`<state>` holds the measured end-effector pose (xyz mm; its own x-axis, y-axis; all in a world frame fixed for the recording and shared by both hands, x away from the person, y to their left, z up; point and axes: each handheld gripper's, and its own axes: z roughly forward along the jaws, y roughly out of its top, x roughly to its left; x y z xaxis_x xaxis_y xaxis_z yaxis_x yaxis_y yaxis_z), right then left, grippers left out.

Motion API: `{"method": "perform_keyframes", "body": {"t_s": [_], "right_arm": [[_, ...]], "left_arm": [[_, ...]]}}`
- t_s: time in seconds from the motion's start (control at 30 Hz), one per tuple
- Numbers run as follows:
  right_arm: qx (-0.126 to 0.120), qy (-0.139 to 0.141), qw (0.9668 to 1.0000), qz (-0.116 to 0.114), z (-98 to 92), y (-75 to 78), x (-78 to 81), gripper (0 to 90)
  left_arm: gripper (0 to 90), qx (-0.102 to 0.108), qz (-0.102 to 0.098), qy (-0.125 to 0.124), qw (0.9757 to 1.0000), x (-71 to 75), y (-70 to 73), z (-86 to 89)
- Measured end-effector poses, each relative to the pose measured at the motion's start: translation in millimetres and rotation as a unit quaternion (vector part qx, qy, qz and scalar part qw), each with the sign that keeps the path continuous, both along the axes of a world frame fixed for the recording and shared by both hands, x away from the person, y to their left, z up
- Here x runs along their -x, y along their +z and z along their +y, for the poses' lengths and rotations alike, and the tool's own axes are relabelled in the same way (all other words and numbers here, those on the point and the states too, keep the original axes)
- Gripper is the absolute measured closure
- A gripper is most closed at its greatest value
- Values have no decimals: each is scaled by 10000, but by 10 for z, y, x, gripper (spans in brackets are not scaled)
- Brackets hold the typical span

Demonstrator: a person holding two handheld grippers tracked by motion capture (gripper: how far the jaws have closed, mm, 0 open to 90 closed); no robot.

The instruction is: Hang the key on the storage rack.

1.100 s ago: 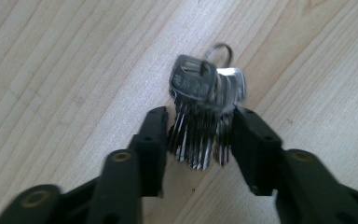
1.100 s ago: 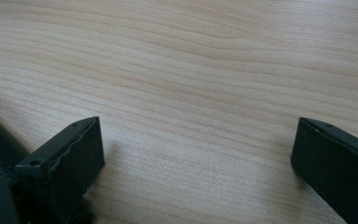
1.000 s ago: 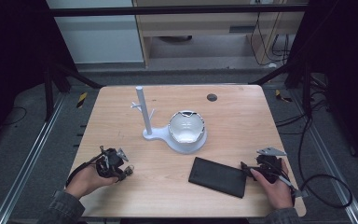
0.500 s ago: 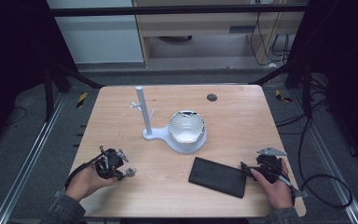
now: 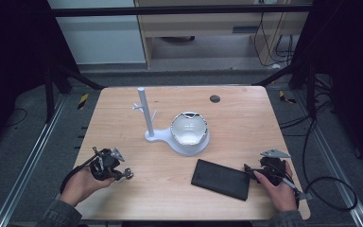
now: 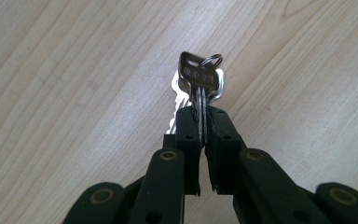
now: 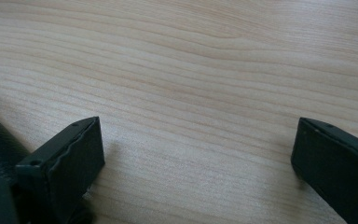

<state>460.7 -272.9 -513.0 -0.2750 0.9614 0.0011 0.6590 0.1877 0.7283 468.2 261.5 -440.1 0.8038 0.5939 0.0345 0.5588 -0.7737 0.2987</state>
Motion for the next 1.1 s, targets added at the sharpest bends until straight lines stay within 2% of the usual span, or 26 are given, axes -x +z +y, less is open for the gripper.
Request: {"method": "perform_keyframes", "body": {"t_s": [0.2,0.3,0.37,0.43,0.47,0.57,0.6,0.67,0.7,0.73,0.77,0.8,0.83,0.87,0.9,1.1], "right_arm": [[11,13,10000,-8,-2,0,-1,27],[3,0,10000,-1,0,0,0,27],[-10,0,10000,6,1,1,1,27],[-1,2,10000,1,0,0,0,26],[-11,-1,10000,7,1,1,1,26],[0,2,10000,0,0,0,0,26],[1,3,10000,1,0,0,0,27],[1,2,10000,1,0,0,0,26],[1,4,10000,0,0,0,0,26],[1,4,10000,0,0,0,0,26],[1,4,10000,0,0,0,0,26],[1,5,10000,0,0,0,0,26],[2,4,10000,1,0,0,0,26],[2,5,10000,0,0,0,0,26],[1,5,10000,0,0,0,0,26],[1,4,10000,1,0,0,0,26]], "left_arm": [[841,-77,68,-13,9999,-13,15,-9],[842,-21,25,23,10000,-16,48,1],[843,37,-37,-7,10000,4,124,6],[843,-43,-97,-35,9999,20,175,-5],[843,-229,-80,-100,9997,25,176,-23],[843,-198,-85,-86,9997,30,189,-26],[844,-87,-182,-29,9998,38,254,-20],[844,-41,-227,-36,9997,41,307,-18],[844,-49,-248,-41,9997,44,341,-20],[845,-48,-295,-85,9995,43,448,-21],[846,-48,-295,-85,9995,43,448,-21],[846,-65,-385,-98,9992,40,570,-27],[846,-65,-385,-98,9992,40,570,-27],[846,-13,-436,-102,9990,24,683,-32],[846,-23,-472,-103,9988,14,725,-41],[846,-67,-528,-142,9985,-34,851,-92]]}}
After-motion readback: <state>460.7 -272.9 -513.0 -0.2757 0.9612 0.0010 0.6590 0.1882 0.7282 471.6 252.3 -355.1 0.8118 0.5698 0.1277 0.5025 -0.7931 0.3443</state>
